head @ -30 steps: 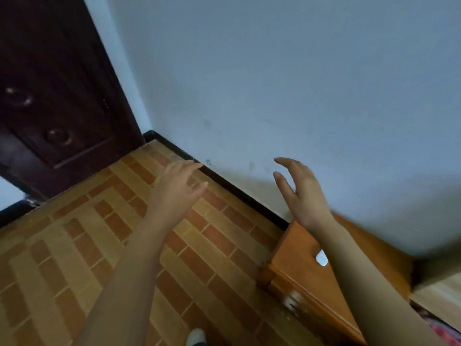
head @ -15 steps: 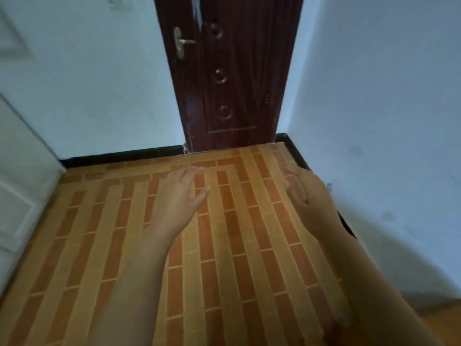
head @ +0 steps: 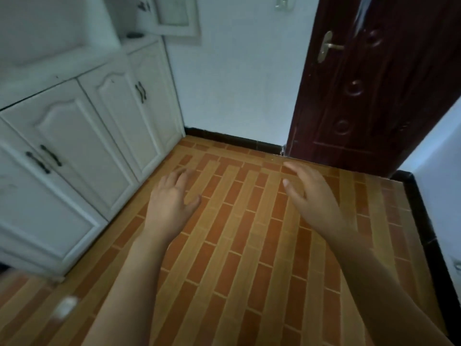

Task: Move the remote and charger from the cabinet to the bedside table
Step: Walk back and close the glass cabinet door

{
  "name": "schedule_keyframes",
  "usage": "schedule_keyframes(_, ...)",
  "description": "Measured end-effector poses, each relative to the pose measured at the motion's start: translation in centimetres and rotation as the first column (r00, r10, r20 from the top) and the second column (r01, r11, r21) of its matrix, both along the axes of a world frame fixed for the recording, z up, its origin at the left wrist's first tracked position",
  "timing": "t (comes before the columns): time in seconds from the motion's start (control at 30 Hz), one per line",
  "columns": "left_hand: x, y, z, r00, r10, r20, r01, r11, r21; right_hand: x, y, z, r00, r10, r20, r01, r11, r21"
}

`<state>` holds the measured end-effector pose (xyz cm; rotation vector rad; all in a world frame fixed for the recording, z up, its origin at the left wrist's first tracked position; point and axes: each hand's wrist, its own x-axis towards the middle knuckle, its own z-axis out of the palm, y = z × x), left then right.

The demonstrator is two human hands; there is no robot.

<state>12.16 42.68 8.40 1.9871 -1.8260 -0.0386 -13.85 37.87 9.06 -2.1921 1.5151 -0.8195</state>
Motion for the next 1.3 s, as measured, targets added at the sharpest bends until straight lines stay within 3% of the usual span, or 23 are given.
schedule_keyframes(0.33, 1.5, 1.2, -1.8, 0.984, 0.079, 0.162, -0.094, 0.992, 0.086, 3.5, -2.5, 0.1, 0.965, 0.208, -0.158, -0.214, 0.977, -0.018)
schedule_keyframes(0.7, 0.0, -2.8, -1.7, 0.964, 0.032, 0.263, -0.057, 0.994, 0.089, 1.3, -6.3, -0.7, 0.906, 0.251, -0.339, -0.285, 0.957, -0.053)
schedule_keyframes(1.0, 0.9, -7.5, -3.6, 0.982, 0.028, 0.185, -0.051, 0.991, 0.12, 1.1, -11.0, -2.3, 0.903, 0.255, -0.345, -0.281, 0.959, -0.027)
schedule_keyframes(1.3, 8.3, -20.7, -4.1, 0.985, 0.138, 0.104, -0.144, 0.988, 0.057, 6.0, -22.3, -2.3, 0.92, 0.231, -0.316, -0.255, 0.966, -0.036)
